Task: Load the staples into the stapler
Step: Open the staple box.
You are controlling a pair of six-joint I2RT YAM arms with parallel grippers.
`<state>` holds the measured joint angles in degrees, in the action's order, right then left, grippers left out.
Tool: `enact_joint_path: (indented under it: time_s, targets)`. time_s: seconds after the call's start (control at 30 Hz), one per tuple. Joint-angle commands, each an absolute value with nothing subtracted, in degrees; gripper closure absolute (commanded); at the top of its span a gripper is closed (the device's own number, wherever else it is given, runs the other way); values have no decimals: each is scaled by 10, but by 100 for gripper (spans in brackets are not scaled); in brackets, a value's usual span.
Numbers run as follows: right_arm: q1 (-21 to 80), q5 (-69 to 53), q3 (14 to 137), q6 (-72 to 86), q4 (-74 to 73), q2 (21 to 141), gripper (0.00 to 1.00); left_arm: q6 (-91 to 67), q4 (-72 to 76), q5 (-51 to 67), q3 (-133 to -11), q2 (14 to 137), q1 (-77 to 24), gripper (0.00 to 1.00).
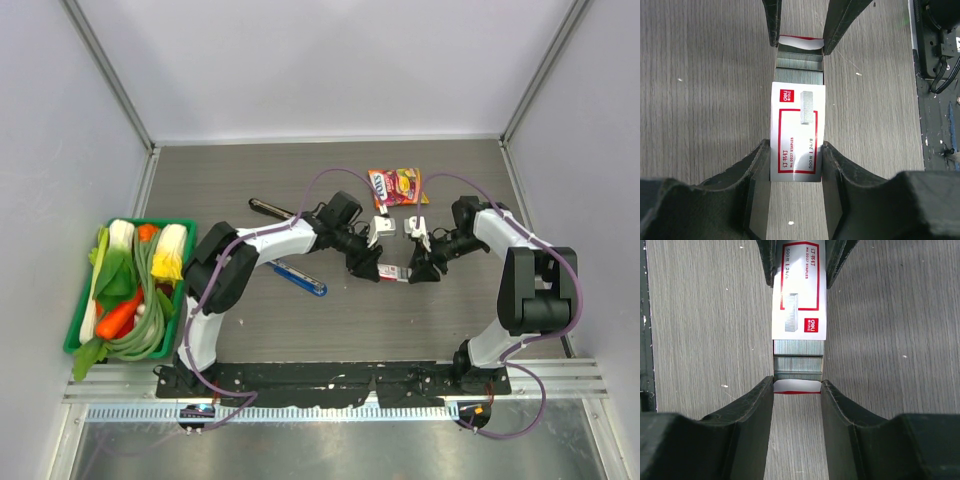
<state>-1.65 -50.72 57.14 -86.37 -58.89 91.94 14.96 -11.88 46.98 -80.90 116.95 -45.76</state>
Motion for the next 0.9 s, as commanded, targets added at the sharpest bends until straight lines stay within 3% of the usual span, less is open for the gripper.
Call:
enact_joint_path:
  time_s: [0.0, 0.53, 0.87]
  targets:
    - [-26, -501, 572, -859, -573, 918, 58, 141, -127, 481, -830, 1172, -460, 64]
    - [-51, -494, 561, -868, -567, 914, 58, 147, -141, 475, -831, 1165, -454, 60]
    - [-52, -485, 559, -869, -564, 914, 58, 145, -149, 469, -838, 1167, -450, 51]
